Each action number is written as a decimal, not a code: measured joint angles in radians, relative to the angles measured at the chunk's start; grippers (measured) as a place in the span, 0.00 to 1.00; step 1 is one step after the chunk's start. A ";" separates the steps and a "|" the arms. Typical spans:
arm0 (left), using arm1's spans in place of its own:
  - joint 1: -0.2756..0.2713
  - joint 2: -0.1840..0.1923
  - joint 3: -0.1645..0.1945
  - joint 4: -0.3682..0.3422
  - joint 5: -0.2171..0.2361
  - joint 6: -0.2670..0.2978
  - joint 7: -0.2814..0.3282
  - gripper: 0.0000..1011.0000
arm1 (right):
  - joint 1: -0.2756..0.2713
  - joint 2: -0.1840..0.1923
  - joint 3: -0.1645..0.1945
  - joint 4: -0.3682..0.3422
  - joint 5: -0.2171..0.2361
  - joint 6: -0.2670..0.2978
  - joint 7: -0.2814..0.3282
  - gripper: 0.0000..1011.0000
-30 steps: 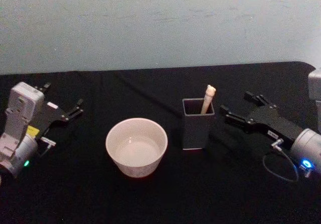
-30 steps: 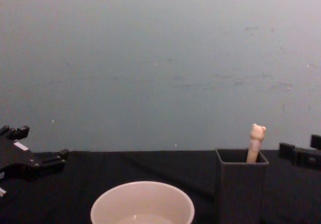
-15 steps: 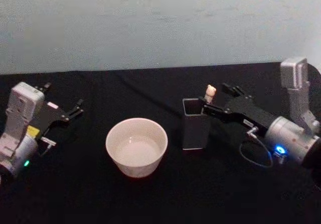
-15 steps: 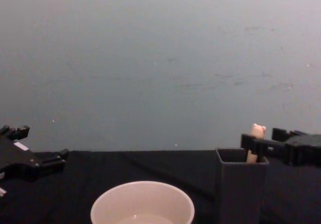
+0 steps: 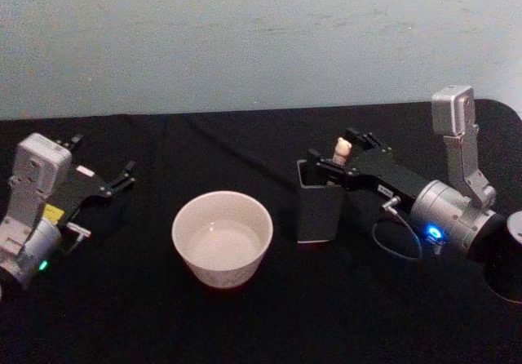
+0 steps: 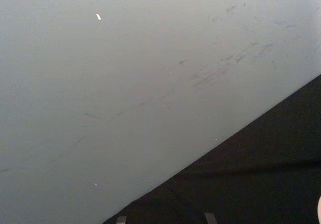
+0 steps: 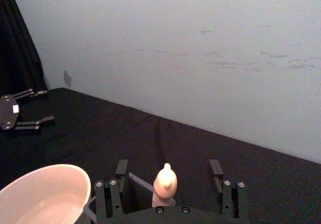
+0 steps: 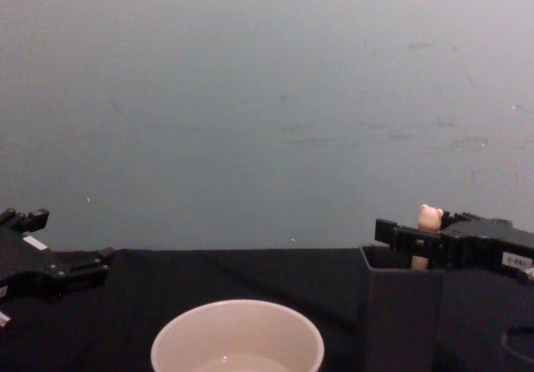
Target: Pick up the stirring spoon with one hand, stir inside the cup, then place it back in its original position.
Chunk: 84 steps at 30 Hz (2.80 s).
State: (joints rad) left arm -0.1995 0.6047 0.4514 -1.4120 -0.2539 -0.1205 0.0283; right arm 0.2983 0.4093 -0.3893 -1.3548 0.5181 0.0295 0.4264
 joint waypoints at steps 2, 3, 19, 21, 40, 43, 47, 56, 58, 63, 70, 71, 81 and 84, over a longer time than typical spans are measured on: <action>0.000 0.000 0.000 0.000 0.000 0.000 0.000 0.99 | 0.000 -0.002 0.003 0.000 -0.002 -0.001 0.001 0.99; 0.000 0.000 0.000 0.000 0.000 0.000 0.000 0.99 | 0.000 -0.002 0.003 0.000 -0.002 -0.001 0.001 0.99; 0.000 0.000 0.000 0.000 0.000 0.000 0.000 0.99 | -0.001 0.000 0.002 0.000 -0.002 -0.001 0.000 0.94; 0.000 0.000 0.000 0.000 0.000 0.000 0.000 0.99 | -0.001 0.000 0.002 0.000 -0.002 -0.001 0.000 0.88; 0.000 0.000 0.000 0.000 0.000 0.000 0.000 0.99 | -0.001 0.001 0.001 -0.001 -0.001 -0.001 -0.001 0.31; 0.000 0.000 0.000 0.000 0.000 0.000 0.000 0.99 | -0.001 0.001 0.001 -0.001 0.000 -0.001 -0.001 0.24; 0.000 0.000 0.000 0.000 0.000 0.000 0.000 0.99 | -0.001 0.001 0.001 -0.002 0.000 -0.001 -0.001 0.21; 0.000 0.000 0.000 0.000 0.000 0.000 0.000 0.99 | -0.004 0.000 0.003 -0.003 -0.001 -0.003 0.001 0.21; 0.000 0.000 0.000 0.000 0.000 0.000 0.000 0.99 | -0.005 -0.001 0.004 -0.005 -0.005 -0.006 0.002 0.21; 0.000 0.000 0.000 0.000 0.000 0.000 0.000 0.99 | -0.009 -0.001 0.010 -0.019 -0.030 -0.027 0.005 0.21; 0.000 0.000 0.000 0.000 0.000 0.000 0.000 0.99 | -0.013 0.005 0.024 -0.058 -0.044 -0.050 0.020 0.21; 0.000 0.000 0.000 0.000 0.000 0.000 0.000 0.99 | -0.013 0.006 0.025 -0.062 -0.045 -0.052 0.023 0.21; 0.000 0.000 0.000 0.000 0.000 0.000 0.000 0.99 | -0.004 0.020 0.039 -0.108 -0.050 -0.075 0.056 0.21; 0.000 0.000 0.000 0.000 0.000 0.000 0.000 0.99 | 0.002 0.022 0.045 -0.118 -0.046 -0.083 0.063 0.21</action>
State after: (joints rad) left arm -0.1995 0.6047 0.4514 -1.4119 -0.2539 -0.1205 0.0283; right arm 0.2999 0.4311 -0.3440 -1.4732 0.4718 -0.0535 0.4893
